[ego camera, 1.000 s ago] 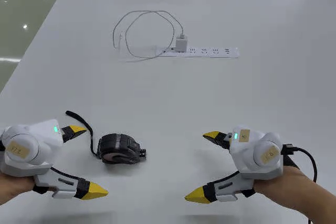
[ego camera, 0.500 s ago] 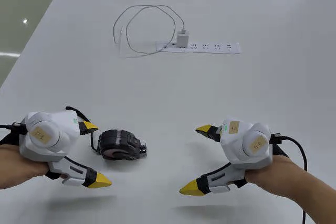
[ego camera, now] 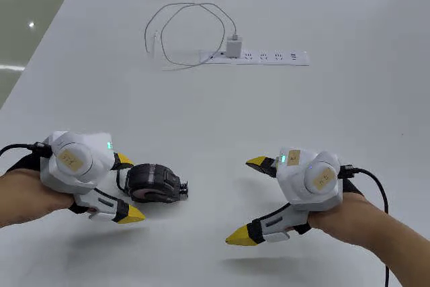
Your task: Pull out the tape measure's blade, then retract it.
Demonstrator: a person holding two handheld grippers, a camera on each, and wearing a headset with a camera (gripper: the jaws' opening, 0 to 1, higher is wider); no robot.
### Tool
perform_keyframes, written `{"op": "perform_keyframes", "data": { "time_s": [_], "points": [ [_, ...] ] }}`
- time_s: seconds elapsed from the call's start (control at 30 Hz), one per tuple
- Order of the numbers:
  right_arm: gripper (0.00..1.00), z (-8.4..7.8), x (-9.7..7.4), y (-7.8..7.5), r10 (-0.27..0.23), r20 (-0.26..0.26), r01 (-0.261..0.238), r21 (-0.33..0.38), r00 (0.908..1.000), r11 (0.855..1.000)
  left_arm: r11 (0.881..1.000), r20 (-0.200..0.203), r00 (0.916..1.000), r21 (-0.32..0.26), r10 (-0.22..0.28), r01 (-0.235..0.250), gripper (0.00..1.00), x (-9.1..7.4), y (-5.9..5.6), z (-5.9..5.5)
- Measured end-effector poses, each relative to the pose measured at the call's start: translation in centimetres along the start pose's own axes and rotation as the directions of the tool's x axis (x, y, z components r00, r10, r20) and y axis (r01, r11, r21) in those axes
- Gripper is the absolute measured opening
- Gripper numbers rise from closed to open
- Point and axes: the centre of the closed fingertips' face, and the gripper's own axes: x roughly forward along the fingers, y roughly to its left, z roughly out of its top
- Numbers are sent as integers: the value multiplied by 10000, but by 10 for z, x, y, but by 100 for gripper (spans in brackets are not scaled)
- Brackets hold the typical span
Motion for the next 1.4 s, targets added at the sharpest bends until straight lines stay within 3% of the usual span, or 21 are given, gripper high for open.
{"op": "perform_keyframes", "data": {
  "time_s": [0.3,0.67,1.07,1.4],
  "points": [
    [90,0,3,0,49,1,-49,17,10000,10000,9998,-240,9997,192,-75,80,50,5,0,0],
    [90,2,7,1,114,39,-114,66,9999,9999,9989,-216,9994,381,-258,266,36,8,-3,1],
    [87,3,9,1,197,108,-199,163,9997,9997,9973,-387,9987,640,-323,348,30,10,2,2],
    [85,8,11,1,255,300,-265,318,9992,9991,9909,-601,9975,1271,-375,449,29,10,2,1]
  ]
}}
